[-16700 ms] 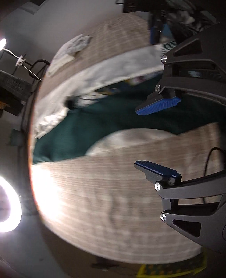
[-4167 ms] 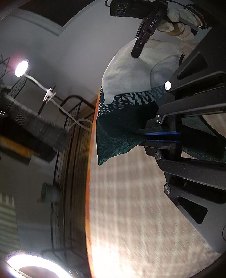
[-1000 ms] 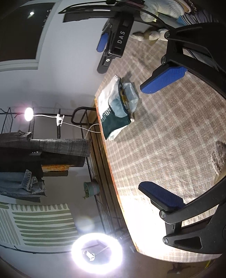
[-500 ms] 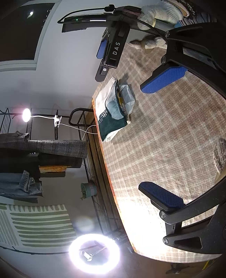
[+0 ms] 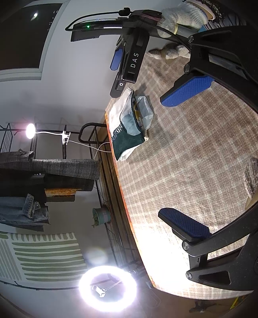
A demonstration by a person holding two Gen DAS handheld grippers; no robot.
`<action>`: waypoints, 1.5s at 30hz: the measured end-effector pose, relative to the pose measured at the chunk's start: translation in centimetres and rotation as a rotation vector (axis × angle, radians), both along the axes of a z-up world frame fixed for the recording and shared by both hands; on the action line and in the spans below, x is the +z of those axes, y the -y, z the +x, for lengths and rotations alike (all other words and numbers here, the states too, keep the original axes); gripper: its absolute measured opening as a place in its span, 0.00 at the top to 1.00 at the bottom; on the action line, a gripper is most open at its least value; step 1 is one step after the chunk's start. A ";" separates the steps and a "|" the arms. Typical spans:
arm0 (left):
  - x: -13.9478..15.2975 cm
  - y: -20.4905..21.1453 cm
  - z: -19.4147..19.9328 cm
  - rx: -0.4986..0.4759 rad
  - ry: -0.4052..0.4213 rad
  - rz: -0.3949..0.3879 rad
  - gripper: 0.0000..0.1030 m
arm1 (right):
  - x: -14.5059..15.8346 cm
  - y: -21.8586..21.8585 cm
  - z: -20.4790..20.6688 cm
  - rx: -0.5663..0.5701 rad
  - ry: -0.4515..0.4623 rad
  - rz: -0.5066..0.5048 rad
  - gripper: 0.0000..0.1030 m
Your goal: Fold small clothes
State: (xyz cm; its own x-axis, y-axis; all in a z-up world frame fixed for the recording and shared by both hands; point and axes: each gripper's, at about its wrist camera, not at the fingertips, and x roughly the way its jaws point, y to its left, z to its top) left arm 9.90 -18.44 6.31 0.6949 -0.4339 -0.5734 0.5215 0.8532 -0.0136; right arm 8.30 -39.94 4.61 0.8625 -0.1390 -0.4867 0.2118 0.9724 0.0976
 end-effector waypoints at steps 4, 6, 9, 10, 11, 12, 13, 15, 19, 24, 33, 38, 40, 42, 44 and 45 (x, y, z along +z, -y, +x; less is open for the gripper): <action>0.1 0.0 -0.2 0.010 0.004 0.001 0.00 | 0.0 -0.4 0.1 0.010 -0.003 -0.004 0.00; 0.3 -0.1 -0.3 0.013 0.004 -0.001 0.00 | 0.0 -0.6 0.0 0.014 -0.004 -0.008 0.00; 0.2 -0.1 -0.2 0.011 0.006 0.001 0.00 | 0.0 -0.6 -0.1 0.015 -0.004 -0.010 0.00; 0.2 -0.1 -0.2 0.012 0.007 0.002 0.00 | 0.0 -0.6 0.0 0.015 -0.004 -0.008 0.00; 0.2 -0.2 -0.3 0.014 0.007 0.002 0.00 | 0.0 -0.6 -0.1 0.015 -0.003 -0.006 0.00; 0.3 -0.2 -0.3 0.012 0.007 0.001 0.00 | 0.0 -0.5 0.1 0.018 -0.004 -0.007 0.00; 0.2 -0.1 -0.3 0.012 0.006 0.002 0.00 | 0.0 -0.4 0.1 0.019 -0.004 -0.008 0.00; 0.3 -0.1 -0.4 0.014 0.005 0.002 0.00 | 0.0 -0.5 0.0 0.017 -0.004 -0.007 0.00; 0.3 -0.1 -0.5 0.015 0.005 0.000 0.00 | 0.0 -0.5 0.0 0.017 -0.004 -0.007 0.00; 0.3 -0.1 -0.5 0.016 0.006 0.000 0.00 | 0.0 -0.7 -0.2 0.017 -0.004 -0.006 0.00; 0.3 -0.1 -0.5 0.018 0.007 0.003 0.00 | 0.0 -1.1 -0.6 0.022 -0.010 -0.006 0.00; 0.6 -0.1 -0.7 0.023 0.009 0.006 0.00 | 0.0 -1.1 -0.3 0.027 -0.013 -0.006 0.00; 0.6 -0.2 -0.6 0.026 0.005 0.004 0.00 | 0.0 -1.1 -0.3 0.026 -0.014 -0.006 0.00; 0.6 -0.3 -0.5 0.029 0.000 0.001 0.00 | -0.1 -1.2 -0.3 0.026 -0.016 -0.006 0.00; 0.7 -0.5 -0.4 0.026 0.002 -0.007 0.00 | -0.1 -1.2 -0.2 0.029 -0.016 -0.006 0.00; 0.7 -0.5 -0.3 0.025 0.003 -0.009 0.00 | -0.1 -1.2 -0.2 0.030 -0.017 -0.006 0.00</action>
State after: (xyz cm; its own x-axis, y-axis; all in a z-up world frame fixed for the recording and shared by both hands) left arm 9.60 -17.94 7.00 0.7070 -0.4218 -0.5677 0.5004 0.8656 -0.0199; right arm 8.08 -38.72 4.55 0.8581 -0.1161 -0.5003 0.1840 0.9789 0.0884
